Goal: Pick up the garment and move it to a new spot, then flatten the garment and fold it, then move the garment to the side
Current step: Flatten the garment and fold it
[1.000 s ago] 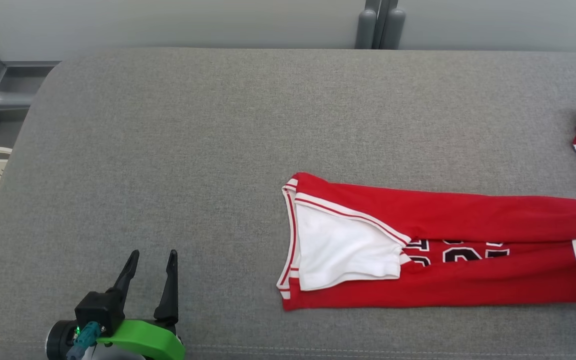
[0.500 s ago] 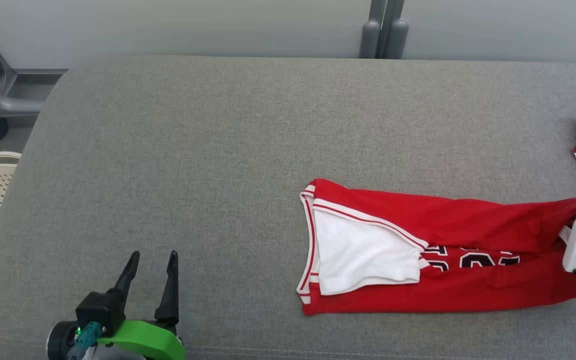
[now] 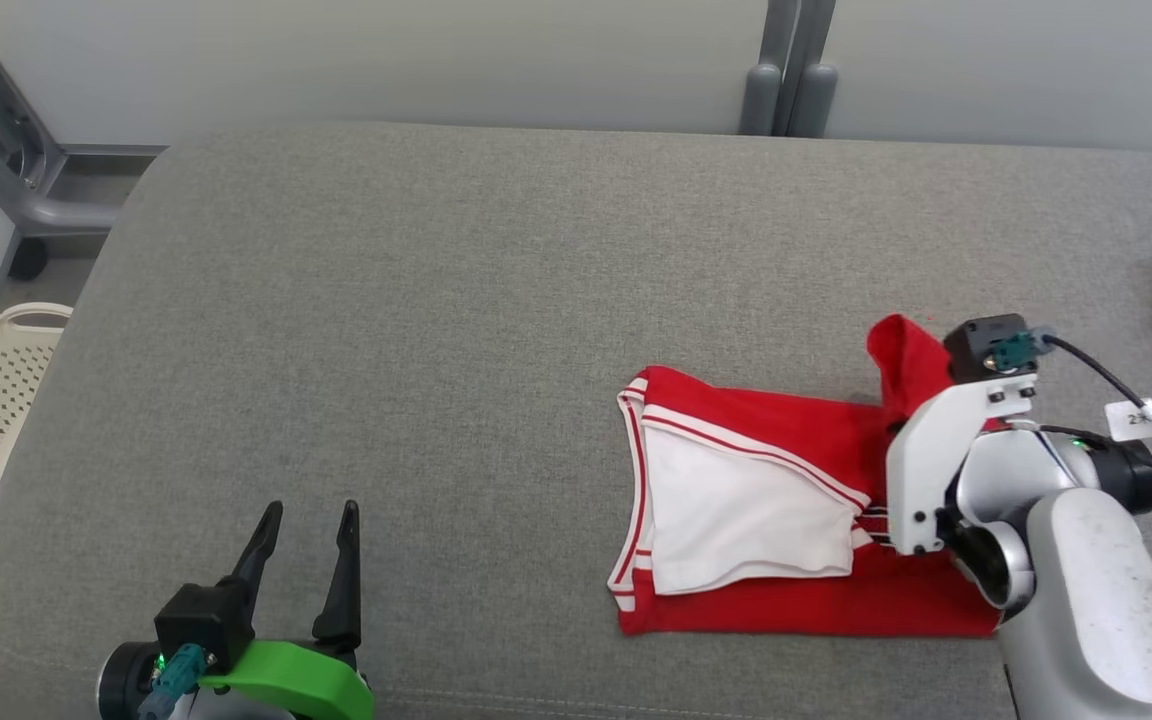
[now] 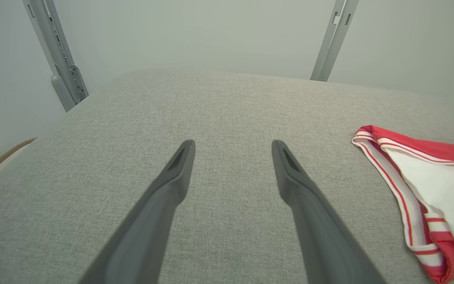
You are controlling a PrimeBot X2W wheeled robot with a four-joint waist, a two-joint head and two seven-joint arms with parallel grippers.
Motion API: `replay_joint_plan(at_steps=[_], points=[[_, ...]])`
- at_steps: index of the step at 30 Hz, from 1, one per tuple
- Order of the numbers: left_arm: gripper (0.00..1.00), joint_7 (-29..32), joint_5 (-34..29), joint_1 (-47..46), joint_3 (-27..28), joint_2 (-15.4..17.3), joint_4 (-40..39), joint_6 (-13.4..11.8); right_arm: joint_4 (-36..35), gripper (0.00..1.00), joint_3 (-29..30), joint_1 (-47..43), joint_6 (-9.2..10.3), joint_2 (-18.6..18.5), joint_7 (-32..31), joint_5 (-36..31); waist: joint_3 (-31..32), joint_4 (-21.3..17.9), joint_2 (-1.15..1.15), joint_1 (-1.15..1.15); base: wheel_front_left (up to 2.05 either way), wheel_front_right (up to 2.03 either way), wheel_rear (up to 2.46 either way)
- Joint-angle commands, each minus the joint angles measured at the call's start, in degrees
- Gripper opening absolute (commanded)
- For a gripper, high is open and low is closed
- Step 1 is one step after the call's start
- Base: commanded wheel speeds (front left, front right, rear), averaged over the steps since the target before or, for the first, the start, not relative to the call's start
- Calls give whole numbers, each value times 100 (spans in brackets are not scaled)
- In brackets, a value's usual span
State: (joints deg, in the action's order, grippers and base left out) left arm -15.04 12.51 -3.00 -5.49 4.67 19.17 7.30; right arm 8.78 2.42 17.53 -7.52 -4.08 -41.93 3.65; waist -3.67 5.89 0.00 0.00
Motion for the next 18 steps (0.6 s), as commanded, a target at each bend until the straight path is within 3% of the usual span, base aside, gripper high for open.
replay_joint_plan(at_steps=[1, 8, 18], points=[[100, -18, -44, -23, -9, -7, -4, 11, 82, 0, -179, 103, 8, 27, 54, 105, 7, 54, 0, 0, 0, 0, 0], [100, -18, 3, -7, 0, -29, 9, 14, 523, 0, -931, 336, 8, 96, 140, 351, -7, 209, 0, 0, 0, 0, 0], [100, -18, 13, -21, -46, -53, 40, 18, 1198, 0, -1550, 708, 8, 112, 338, 809, -45, 392, 0, 0, 0, 0, 0]])
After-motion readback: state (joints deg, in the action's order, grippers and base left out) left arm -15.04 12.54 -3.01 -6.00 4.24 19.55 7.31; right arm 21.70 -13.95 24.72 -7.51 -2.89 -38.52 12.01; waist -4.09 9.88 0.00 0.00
